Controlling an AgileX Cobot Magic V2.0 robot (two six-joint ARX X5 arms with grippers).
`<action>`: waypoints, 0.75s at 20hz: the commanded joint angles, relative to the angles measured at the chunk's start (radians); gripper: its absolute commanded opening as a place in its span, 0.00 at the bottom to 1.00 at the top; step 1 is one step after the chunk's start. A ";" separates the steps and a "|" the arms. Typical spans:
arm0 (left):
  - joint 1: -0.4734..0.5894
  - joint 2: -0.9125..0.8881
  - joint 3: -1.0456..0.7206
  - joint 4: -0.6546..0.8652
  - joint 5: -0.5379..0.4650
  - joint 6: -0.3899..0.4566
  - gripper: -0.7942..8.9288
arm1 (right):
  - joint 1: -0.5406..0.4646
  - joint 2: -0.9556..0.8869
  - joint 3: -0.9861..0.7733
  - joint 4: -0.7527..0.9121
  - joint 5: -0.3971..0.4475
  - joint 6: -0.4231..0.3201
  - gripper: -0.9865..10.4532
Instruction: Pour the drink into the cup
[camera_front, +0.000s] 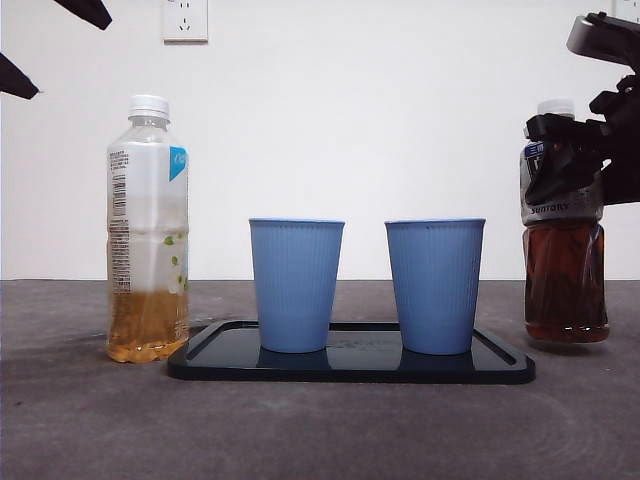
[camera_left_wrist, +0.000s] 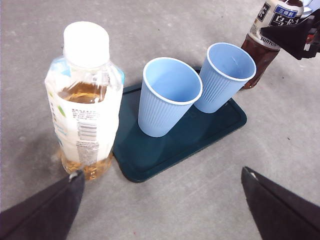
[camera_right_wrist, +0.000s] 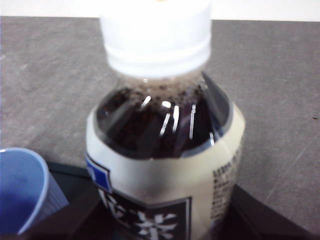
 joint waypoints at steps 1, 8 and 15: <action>-0.005 0.007 0.020 0.010 0.001 0.008 0.59 | 0.002 0.003 0.018 0.062 -0.002 0.008 0.26; -0.005 0.007 0.020 0.010 0.001 0.008 0.59 | 0.002 0.018 0.018 0.062 -0.001 0.006 0.26; -0.005 0.007 0.020 0.006 0.001 0.009 0.59 | 0.002 0.015 0.018 0.038 -0.005 0.006 0.39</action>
